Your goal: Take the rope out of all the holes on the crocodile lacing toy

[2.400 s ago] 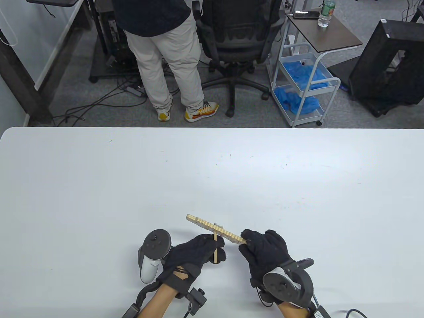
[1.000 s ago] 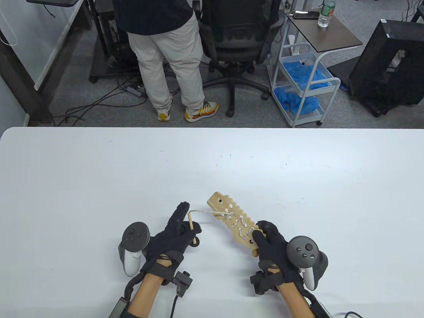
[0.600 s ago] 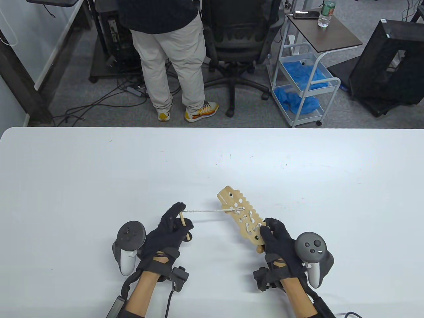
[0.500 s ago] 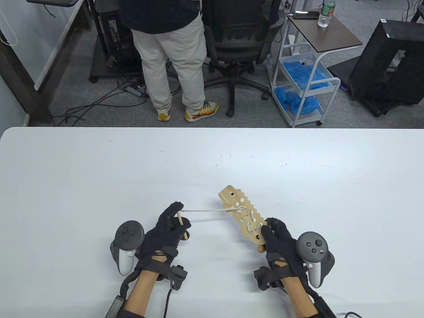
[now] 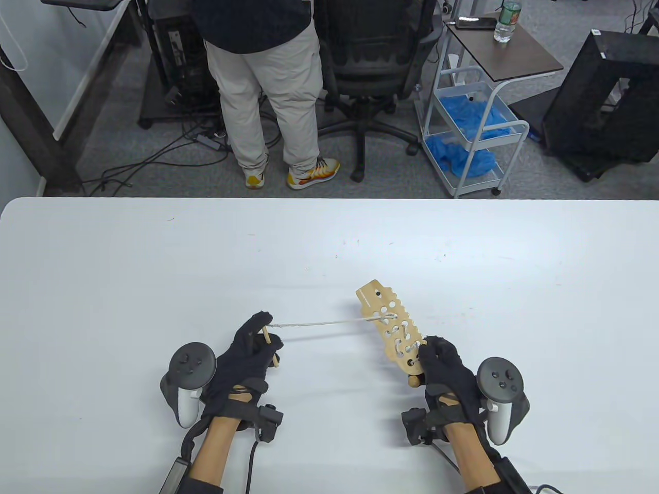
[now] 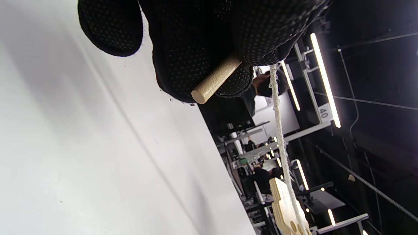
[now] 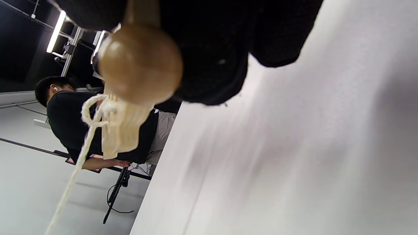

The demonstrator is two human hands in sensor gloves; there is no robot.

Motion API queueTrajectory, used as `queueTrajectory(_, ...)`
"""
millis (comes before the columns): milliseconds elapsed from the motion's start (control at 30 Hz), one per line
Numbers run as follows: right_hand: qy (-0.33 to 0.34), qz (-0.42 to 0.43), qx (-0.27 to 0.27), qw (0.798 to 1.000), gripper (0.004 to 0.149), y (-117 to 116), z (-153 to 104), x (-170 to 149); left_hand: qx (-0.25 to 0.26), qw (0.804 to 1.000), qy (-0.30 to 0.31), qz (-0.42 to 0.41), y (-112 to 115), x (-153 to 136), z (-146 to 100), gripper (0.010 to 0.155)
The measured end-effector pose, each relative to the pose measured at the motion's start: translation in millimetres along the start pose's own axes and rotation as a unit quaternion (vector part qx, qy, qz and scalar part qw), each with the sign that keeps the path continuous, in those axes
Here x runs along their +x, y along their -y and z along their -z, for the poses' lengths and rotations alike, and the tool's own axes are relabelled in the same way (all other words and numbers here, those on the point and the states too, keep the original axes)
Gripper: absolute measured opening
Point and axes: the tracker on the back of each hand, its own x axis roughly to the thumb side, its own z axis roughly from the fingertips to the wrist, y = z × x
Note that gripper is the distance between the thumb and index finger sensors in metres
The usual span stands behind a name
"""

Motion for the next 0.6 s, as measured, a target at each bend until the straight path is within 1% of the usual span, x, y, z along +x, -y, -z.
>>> queueTrajectory(233,-0.014,0.012,-0.020,1.000,0.048,8,2,-3,0.023,1.000,-0.007,-0.014,-9,-5,1,0.059)
queueTrajectory(600,-0.061,0.066,-0.041,0.995,0.048,19,5,-15,0.055,0.997,-0.021,-0.050,-26,-13,2,0.055)
